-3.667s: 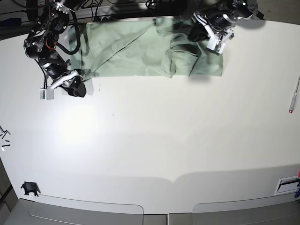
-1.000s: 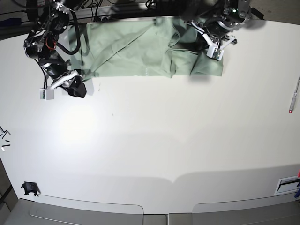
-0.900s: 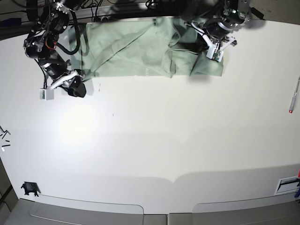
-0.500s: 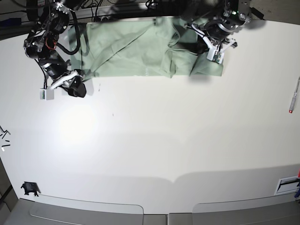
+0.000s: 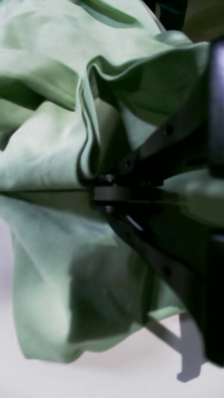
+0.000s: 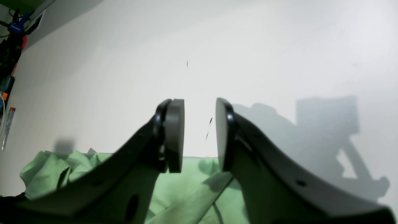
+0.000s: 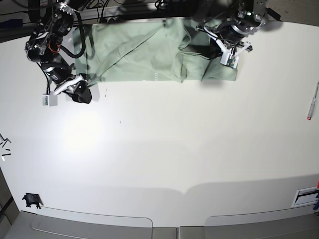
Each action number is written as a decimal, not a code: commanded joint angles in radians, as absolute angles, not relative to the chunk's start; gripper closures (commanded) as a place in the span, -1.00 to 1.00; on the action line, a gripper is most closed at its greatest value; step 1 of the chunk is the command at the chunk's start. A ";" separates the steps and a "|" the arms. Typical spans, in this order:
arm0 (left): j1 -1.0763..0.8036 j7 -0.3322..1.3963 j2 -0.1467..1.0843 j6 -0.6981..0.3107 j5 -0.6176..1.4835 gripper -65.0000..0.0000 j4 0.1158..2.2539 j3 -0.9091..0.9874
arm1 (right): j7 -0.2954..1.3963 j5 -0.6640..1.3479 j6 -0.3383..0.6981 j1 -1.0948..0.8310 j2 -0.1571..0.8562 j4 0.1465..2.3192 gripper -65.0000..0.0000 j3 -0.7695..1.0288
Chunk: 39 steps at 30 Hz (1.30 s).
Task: Fold the T-shirt properly
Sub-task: 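Regrasp the folded hem end with the left gripper and press it down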
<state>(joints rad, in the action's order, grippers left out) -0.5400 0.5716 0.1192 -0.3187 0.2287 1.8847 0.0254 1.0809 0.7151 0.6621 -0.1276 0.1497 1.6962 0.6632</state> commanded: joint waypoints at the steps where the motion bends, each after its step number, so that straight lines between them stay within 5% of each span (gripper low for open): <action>1: -0.543 0.544 0.120 -0.326 0.238 1.00 1.897 0.025 | 1.055 0.744 0.665 -0.116 0.163 1.715 0.51 0.667; 39: -0.530 0.532 0.117 -0.350 0.237 1.00 1.897 0.023 | 1.058 0.800 0.665 -0.117 0.163 1.715 0.51 0.667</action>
<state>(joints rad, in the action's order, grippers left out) -0.5335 0.5529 0.1165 -0.3462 0.2253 1.8847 0.0254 1.0813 0.7784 0.6621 -0.1276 0.1501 1.6962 0.6632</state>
